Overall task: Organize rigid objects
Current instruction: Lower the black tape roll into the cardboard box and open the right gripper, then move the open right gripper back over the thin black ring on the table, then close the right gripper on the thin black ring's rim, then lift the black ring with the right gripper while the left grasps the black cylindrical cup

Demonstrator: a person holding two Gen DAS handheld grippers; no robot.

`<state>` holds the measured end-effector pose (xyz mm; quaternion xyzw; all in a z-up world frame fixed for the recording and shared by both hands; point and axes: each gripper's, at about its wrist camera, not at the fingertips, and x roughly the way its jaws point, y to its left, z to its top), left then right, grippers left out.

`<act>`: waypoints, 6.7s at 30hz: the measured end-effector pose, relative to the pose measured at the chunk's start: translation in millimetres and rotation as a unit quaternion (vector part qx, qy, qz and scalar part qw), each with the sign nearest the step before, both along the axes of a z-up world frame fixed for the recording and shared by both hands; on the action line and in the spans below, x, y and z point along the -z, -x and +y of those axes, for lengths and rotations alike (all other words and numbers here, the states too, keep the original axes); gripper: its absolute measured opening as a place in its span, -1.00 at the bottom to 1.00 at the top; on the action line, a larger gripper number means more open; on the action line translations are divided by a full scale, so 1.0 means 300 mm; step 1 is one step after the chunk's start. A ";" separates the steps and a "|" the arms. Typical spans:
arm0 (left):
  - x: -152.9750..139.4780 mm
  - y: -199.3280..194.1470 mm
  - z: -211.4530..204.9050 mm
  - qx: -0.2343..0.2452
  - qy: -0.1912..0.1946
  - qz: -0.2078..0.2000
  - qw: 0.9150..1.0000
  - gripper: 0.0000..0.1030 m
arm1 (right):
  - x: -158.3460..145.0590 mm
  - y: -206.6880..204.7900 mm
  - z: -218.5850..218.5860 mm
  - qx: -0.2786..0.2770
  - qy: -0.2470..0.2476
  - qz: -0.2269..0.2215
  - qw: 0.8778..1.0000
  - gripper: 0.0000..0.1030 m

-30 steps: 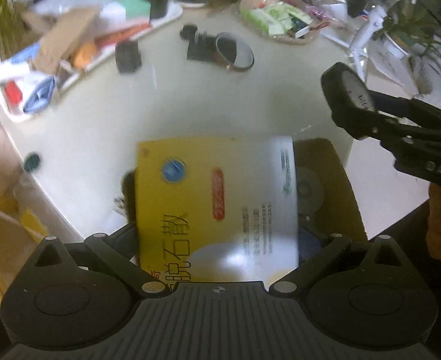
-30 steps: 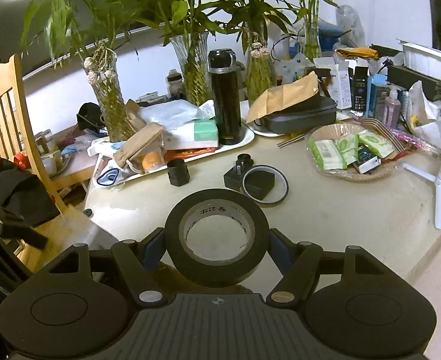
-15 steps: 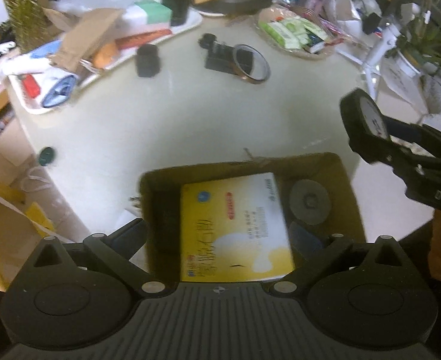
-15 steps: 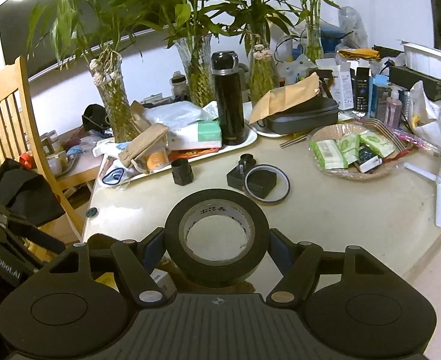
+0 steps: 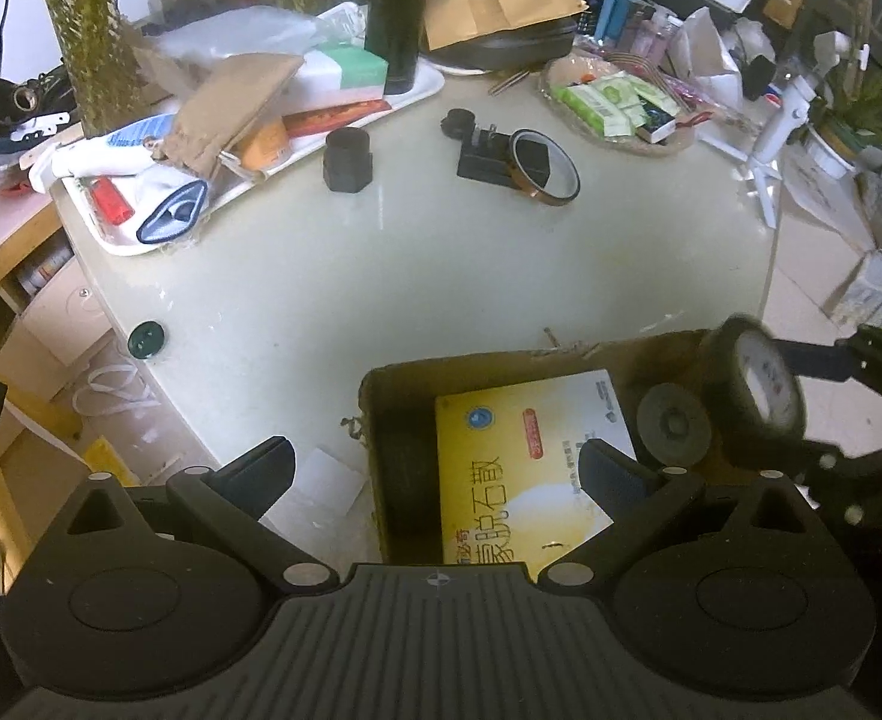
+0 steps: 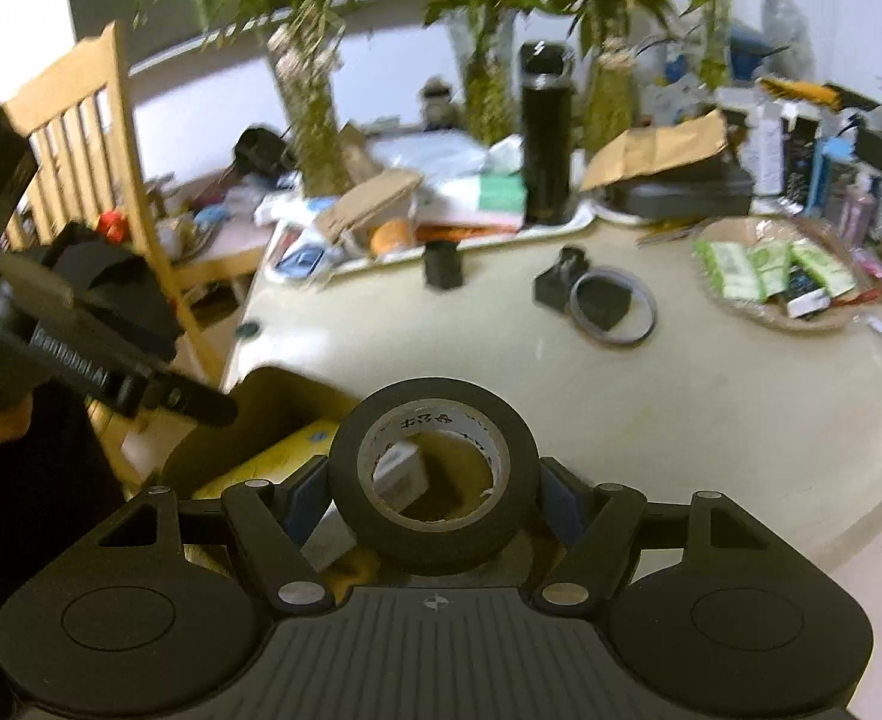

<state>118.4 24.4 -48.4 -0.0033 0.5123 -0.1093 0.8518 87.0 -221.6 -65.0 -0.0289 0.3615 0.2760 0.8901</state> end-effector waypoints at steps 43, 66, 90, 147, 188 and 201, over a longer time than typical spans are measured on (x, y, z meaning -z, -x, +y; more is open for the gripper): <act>-0.042 -0.033 -0.040 0.034 0.019 -0.075 0.996 0.99 | -0.014 -0.089 -0.108 0.118 -0.004 -0.023 0.993 0.95; -0.046 -0.061 -0.026 0.022 0.016 -0.112 0.993 0.99 | -0.017 -0.152 -0.140 0.172 -0.041 -0.037 0.983 1.00; -0.042 -0.071 -0.006 0.011 0.011 -0.138 0.990 0.99 | -0.036 -0.151 -0.080 0.146 -0.005 -0.040 0.989 1.00; 0.047 -0.255 0.008 0.028 0.014 -0.130 0.991 0.99 | 0.308 -0.877 -0.023 0.099 0.004 0.037 0.994 1.00; 0.032 -0.323 0.026 0.011 -0.013 -0.178 0.984 0.99 | 0.093 -0.629 -0.064 0.074 0.061 -0.008 0.995 0.76; 0.063 -0.393 0.010 0.011 -0.041 -0.209 0.977 0.91 | 0.023 -0.414 -0.128 0.104 0.039 -0.016 0.994 0.76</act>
